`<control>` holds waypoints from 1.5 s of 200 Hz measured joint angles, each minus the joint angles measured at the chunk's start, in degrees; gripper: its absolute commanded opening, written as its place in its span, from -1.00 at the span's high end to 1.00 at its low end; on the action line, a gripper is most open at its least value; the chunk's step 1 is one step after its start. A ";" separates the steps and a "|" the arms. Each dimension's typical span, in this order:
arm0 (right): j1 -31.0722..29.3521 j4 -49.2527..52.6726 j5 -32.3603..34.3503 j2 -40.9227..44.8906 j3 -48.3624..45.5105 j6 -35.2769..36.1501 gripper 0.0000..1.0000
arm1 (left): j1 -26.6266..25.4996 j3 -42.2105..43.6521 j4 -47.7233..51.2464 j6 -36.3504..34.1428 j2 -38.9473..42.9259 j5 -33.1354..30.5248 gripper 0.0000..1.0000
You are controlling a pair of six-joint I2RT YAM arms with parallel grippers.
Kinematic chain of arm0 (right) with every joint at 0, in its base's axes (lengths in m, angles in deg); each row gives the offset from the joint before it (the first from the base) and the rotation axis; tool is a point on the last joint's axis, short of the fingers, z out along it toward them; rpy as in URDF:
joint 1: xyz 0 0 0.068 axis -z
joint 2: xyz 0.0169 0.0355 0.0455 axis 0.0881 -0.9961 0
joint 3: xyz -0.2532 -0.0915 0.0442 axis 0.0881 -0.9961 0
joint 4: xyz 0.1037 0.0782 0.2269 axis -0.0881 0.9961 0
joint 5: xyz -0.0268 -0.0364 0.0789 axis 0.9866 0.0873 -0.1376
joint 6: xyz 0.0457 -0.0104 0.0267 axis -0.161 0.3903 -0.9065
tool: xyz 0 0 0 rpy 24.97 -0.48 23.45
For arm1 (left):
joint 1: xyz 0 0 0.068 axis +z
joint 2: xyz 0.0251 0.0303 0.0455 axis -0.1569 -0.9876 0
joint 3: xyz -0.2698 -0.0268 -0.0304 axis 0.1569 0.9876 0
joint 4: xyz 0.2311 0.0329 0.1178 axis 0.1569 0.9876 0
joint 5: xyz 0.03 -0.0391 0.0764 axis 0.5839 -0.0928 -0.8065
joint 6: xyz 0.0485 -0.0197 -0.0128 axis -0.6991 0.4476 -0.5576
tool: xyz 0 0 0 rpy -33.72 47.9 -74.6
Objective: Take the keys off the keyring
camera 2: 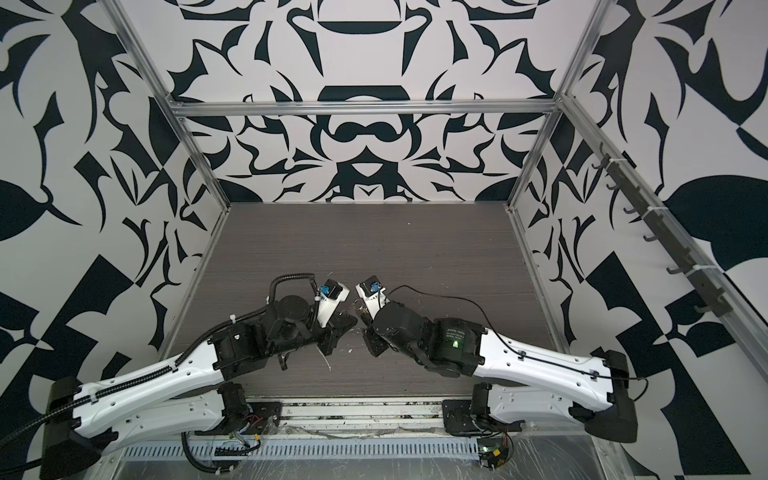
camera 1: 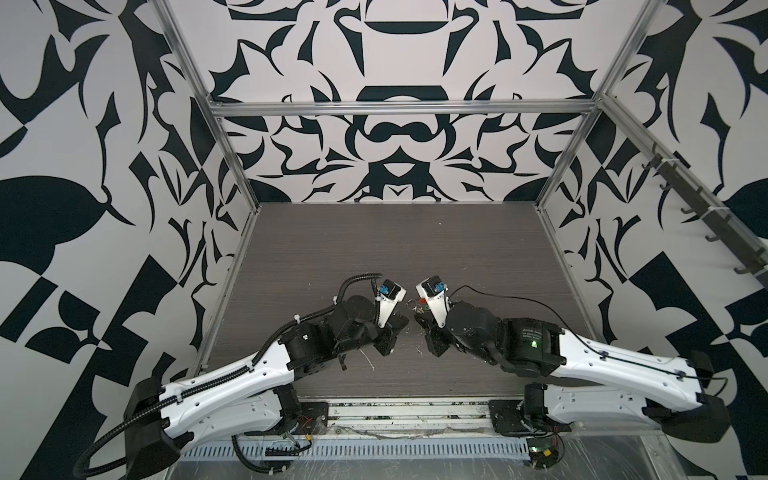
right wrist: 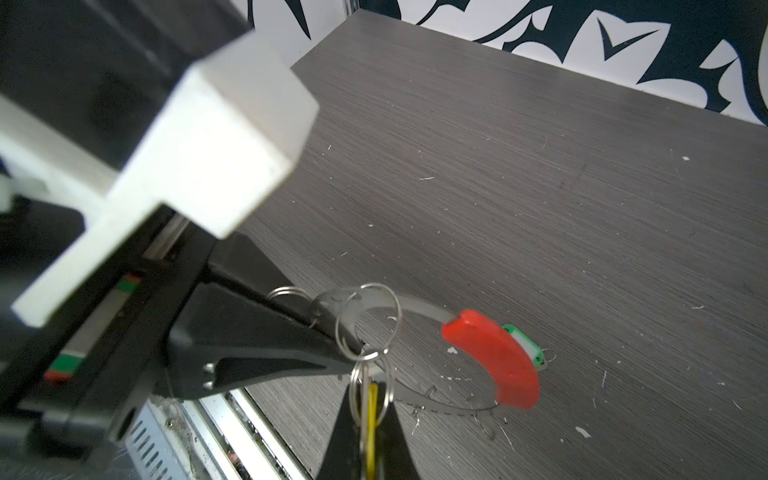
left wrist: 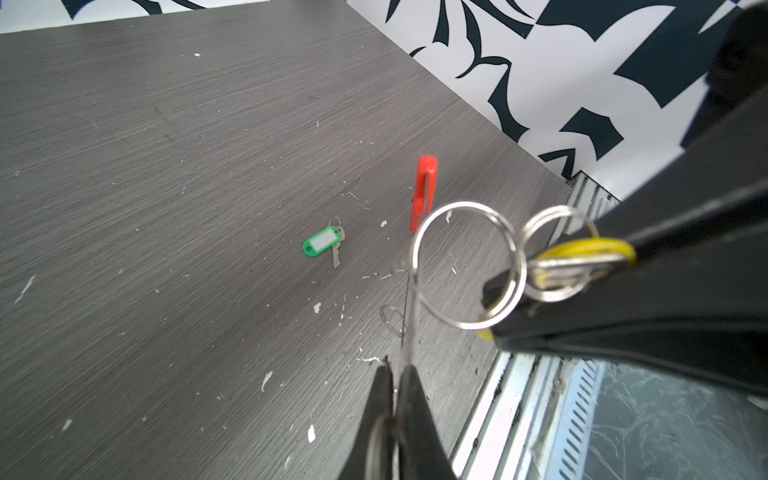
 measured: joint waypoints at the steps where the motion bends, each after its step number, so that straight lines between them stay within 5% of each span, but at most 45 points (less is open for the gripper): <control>1: 0.00 0.20 -0.07 0.00 0.09 0.00 1.00 | 0.00 0.00 0.09 -0.04 0.07 0.11 1.00; 175: -0.04 19.56 -7.61 -5.07 14.69 7.80 1.00 | -0.22 -1.92 6.60 -1.38 1.75 9.42 1.00; 257: 0.39 28.20 -11.56 -10.01 22.69 5.81 1.00 | 0.15 -1.75 6.49 0.74 -0.44 5.62 0.43; 300: 1.09 30.64 -12.24 -11.56 25.35 3.98 1.00 | 0.28 -0.83 6.29 1.38 -0.50 5.03 0.34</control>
